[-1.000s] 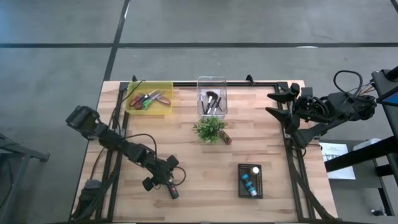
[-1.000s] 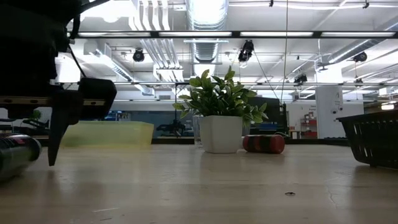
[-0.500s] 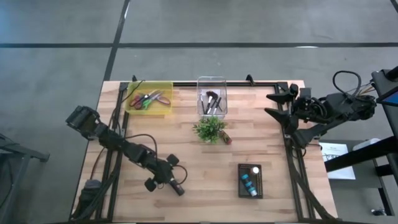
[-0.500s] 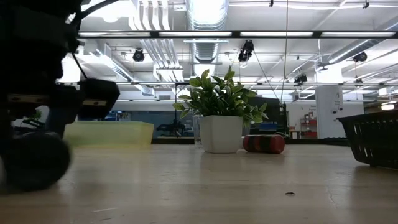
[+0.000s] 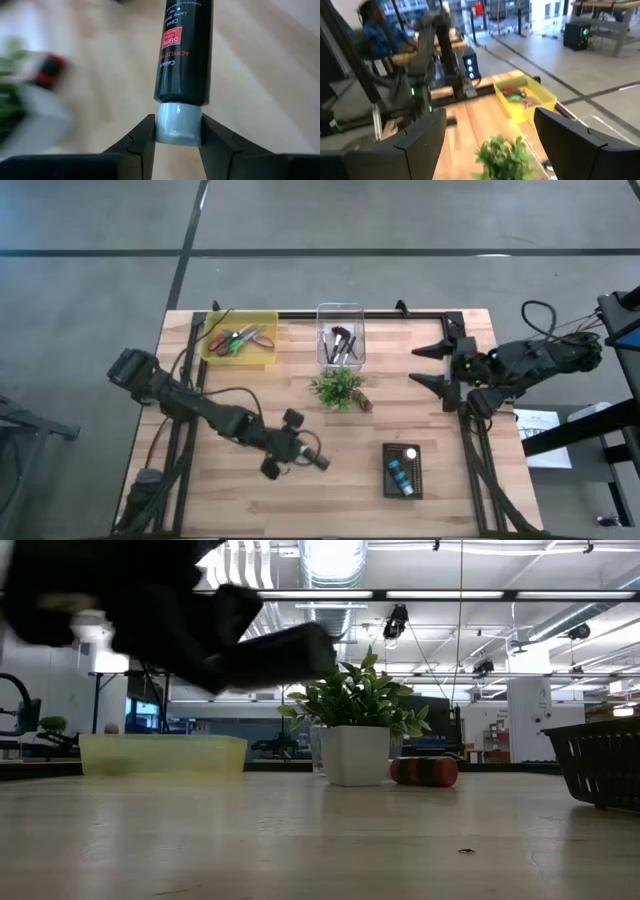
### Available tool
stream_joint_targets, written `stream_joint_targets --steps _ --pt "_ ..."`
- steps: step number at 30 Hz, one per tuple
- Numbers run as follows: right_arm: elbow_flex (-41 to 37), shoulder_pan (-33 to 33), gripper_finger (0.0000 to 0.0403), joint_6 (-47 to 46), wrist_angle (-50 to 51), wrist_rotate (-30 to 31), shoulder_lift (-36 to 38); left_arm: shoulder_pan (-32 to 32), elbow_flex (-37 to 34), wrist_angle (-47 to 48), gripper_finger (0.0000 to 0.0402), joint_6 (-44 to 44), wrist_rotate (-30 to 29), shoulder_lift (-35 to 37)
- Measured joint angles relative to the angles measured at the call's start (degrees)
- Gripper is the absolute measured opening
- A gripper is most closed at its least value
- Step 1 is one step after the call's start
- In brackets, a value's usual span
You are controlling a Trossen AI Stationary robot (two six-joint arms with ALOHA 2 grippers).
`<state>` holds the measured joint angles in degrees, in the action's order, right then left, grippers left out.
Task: Pick & Place Paint Supplies
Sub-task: Put the black acrylic craft paint bottle into the black bin
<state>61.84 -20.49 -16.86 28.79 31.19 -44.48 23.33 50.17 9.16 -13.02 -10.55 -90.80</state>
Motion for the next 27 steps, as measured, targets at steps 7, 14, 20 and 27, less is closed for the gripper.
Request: stream_joint_targets --steps 7,14,20,27 --pt "0.0 0.0 0.0302 -0.3 2.0 -1.9 -2.8 -8.4 12.9 0.7 0.0119 0.0 -6.2 0.0" --pt "0.0 0.0 0.0302 3.6 1.2 -2.1 -3.5 -15.0 23.7 -3.2 0.0119 1.1 -4.3 0.1" --pt "0.0 0.3 0.0302 12.2 -3.4 -2.2 -4.1 -17.0 28.3 -3.8 0.0119 1.5 -2.7 -0.9" --pt "0.0 2.3 0.0302 17.3 -6.6 -4.6 -6.8 -17.6 29.8 -4.4 0.0119 4.0 -2.7 -2.4"
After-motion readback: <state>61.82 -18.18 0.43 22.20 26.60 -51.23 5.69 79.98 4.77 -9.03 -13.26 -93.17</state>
